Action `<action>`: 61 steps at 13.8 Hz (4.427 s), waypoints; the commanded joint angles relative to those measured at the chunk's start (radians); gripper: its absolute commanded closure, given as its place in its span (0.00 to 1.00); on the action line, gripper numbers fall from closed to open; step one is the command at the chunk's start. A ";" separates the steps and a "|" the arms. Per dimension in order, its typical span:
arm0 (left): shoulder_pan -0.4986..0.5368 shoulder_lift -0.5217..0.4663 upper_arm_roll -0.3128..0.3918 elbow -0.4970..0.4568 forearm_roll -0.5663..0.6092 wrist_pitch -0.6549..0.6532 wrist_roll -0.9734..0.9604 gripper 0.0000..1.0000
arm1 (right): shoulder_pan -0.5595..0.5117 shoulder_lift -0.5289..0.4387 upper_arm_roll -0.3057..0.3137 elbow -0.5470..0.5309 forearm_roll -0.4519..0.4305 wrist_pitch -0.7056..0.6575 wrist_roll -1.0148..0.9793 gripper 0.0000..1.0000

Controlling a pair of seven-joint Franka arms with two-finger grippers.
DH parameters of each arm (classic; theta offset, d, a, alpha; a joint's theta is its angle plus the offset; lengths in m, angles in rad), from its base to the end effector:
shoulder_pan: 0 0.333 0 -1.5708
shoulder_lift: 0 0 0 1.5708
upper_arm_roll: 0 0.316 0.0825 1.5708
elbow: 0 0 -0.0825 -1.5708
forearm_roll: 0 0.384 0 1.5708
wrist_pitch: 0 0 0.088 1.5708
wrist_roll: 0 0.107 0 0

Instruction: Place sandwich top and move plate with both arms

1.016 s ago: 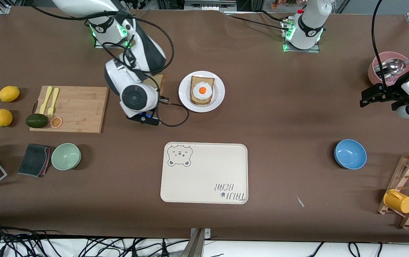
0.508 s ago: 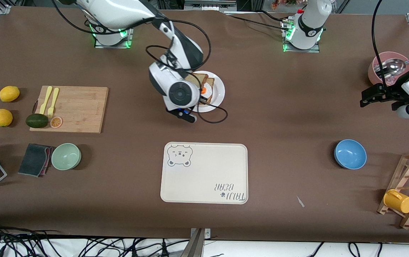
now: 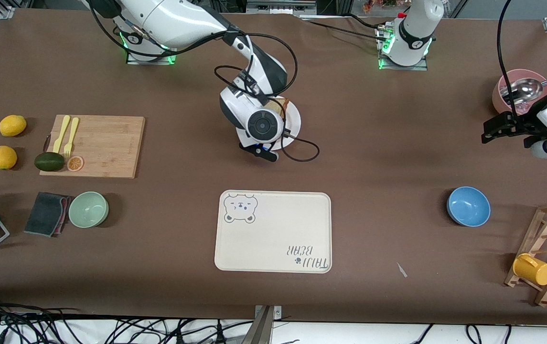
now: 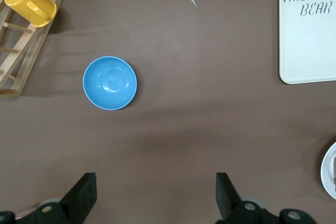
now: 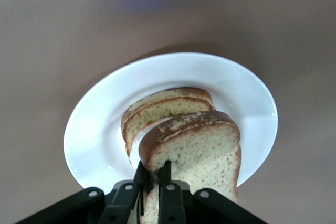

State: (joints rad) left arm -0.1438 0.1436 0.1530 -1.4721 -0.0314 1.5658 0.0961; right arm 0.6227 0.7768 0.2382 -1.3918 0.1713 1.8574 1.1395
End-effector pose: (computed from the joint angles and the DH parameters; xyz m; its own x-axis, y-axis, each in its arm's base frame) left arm 0.5964 -0.0044 0.5888 0.9951 -0.0874 -0.0471 -0.0869 -0.9961 0.0141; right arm 0.4678 0.5179 0.2382 0.8337 -0.3797 -0.4009 -0.3512 -0.9249 0.1456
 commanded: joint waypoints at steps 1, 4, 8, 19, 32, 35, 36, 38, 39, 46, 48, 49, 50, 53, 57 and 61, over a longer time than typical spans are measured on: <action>-0.003 -0.006 -0.003 0.012 0.034 -0.013 0.014 0.00 | 0.026 0.024 -0.008 0.036 -0.029 -0.026 0.000 0.98; -0.002 -0.004 -0.003 0.012 0.034 -0.012 0.014 0.00 | 0.046 0.035 -0.008 0.034 -0.087 -0.023 0.006 0.00; 0.001 -0.002 -0.003 0.012 0.033 -0.010 0.014 0.00 | 0.046 0.022 -0.011 0.051 -0.118 -0.046 -0.003 0.00; 0.004 0.001 -0.003 0.015 0.024 -0.007 0.014 0.00 | -0.249 -0.142 -0.014 0.197 -0.115 -0.294 -0.312 0.00; 0.010 -0.004 -0.001 0.010 -0.075 -0.090 0.008 0.00 | -0.537 -0.486 -0.161 0.061 -0.210 -0.389 -0.926 0.00; 0.058 0.002 0.008 -0.004 -0.240 -0.139 0.007 0.00 | -0.543 -0.614 -0.213 -0.128 -0.198 -0.299 -0.943 0.00; 0.070 0.011 0.008 -0.007 -0.270 -0.145 0.004 0.00 | -0.564 -0.672 -0.226 -0.212 -0.179 -0.255 -0.978 0.00; 0.073 0.057 0.007 -0.014 -0.344 -0.144 0.014 0.00 | -0.624 -0.743 -0.218 -0.300 -0.173 -0.196 -1.037 0.00; 0.075 0.089 0.007 -0.017 -0.396 -0.144 0.014 0.00 | -0.629 -0.761 -0.218 -0.300 -0.173 -0.196 -1.028 0.00; 0.058 0.206 -0.001 -0.091 -0.602 -0.133 0.112 0.00 | -0.693 -0.777 -0.220 -0.296 -0.181 -0.176 -1.081 0.00; 0.055 0.231 -0.025 -0.140 -0.665 -0.101 0.117 0.00 | -0.692 -0.777 -0.221 -0.296 -0.181 -0.175 -1.098 0.00; 0.055 0.231 -0.033 -0.186 -0.697 -0.063 0.119 0.00 | -0.690 -0.778 -0.224 -0.300 -0.179 -0.176 -1.128 0.00; 0.047 0.229 -0.050 -0.229 -0.717 -0.017 0.120 0.00 | -0.689 -0.780 -0.226 -0.300 -0.177 -0.187 -1.167 0.00; 0.044 0.257 -0.122 -0.318 -0.789 0.107 0.151 0.00 | -0.673 -0.783 -0.252 -0.302 -0.177 -0.193 -1.159 0.00; 0.044 0.338 -0.186 -0.366 -0.930 0.122 0.391 0.12 | -0.624 -0.781 -0.310 -0.302 -0.176 -0.213 -1.159 0.00; 0.053 0.340 -0.272 -0.470 -1.002 0.235 0.410 0.01 | -0.615 -0.777 -0.307 -0.291 -0.174 -0.216 -1.159 0.00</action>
State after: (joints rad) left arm -0.1013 0.5082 -0.0722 -1.8672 -0.9850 1.7196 0.4651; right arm -0.0124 0.0160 -0.0574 -1.6747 -0.0126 1.6489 -0.0075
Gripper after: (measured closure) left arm 0.101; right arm 0.000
